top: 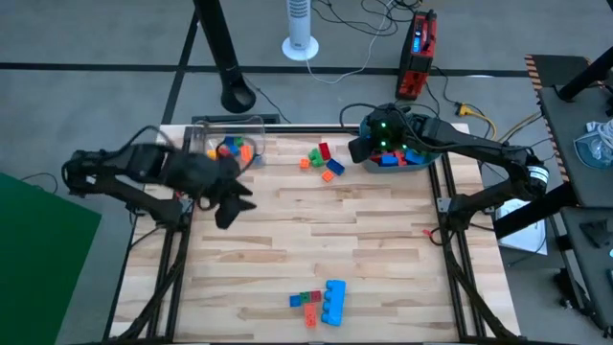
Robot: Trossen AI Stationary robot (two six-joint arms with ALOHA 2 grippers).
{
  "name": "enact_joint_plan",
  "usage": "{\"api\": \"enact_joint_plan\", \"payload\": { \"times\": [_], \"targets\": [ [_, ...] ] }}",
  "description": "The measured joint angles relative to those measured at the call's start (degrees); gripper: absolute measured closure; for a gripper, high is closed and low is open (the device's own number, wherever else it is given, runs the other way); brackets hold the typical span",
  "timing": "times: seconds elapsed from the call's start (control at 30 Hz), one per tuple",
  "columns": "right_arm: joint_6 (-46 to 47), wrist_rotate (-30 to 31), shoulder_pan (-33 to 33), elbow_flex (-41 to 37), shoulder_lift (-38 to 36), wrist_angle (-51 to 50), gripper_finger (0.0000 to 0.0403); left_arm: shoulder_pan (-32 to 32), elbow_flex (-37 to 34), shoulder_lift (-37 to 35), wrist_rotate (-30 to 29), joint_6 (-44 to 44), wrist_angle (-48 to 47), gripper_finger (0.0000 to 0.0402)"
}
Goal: Sort blocks by size
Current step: Put the big blue game piece into the blue bin
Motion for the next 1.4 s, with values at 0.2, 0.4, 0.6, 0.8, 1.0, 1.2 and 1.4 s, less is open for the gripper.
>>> {"api": "enact_joint_plan", "payload": {
  "times": [0.2, 0.4, 0.6, 0.8, 1.0, 1.2, 1.4],
  "targets": [
    [3.1, -1.1, 3.8, 0.0, 0.0, 0.9, 0.0184, -13.5, -10.4, -3.2, -11.2, -13.9, 12.2, 0.0214],
    [6.4, -4.2, 16.1, 0.2, -0.4, -2.2, 0.0184, -19.0, -14.4, 0.3, -18.0, -23.3, 15.8, 0.0223],
    [11.5, -4.5, 31.6, 0.7, -0.4, -5.4, 0.0184, -18.9, -12.6, 5.3, -18.4, -24.1, 16.1, 0.0231],
    [11.4, -4.1, 40.6, 0.0, 0.4, -8.8, 0.0184, -19.9, -3.4, 12.0, -20.4, -24.2, 16.2, 0.0233],
    [20.0, -4.5, 44.3, -0.1, 1.0, -6.9, 0.0184, -20.6, 6.2, 18.9, -21.1, -15.9, 9.9, 0.0233],
    [24.3, 3.9, 50.5, -0.2, 1.0, 3.4, 0.0184, -20.6, 11.1, 22.6, -21.6, -11.2, 0.7, 0.0233],
    [26.7, 9.6, 54.0, -0.2, 4.5, 13.3, 0.0184, -22.4, 10.3, 21.5, -21.6, -8.6, -1.3, 0.0234]
  ]
}}
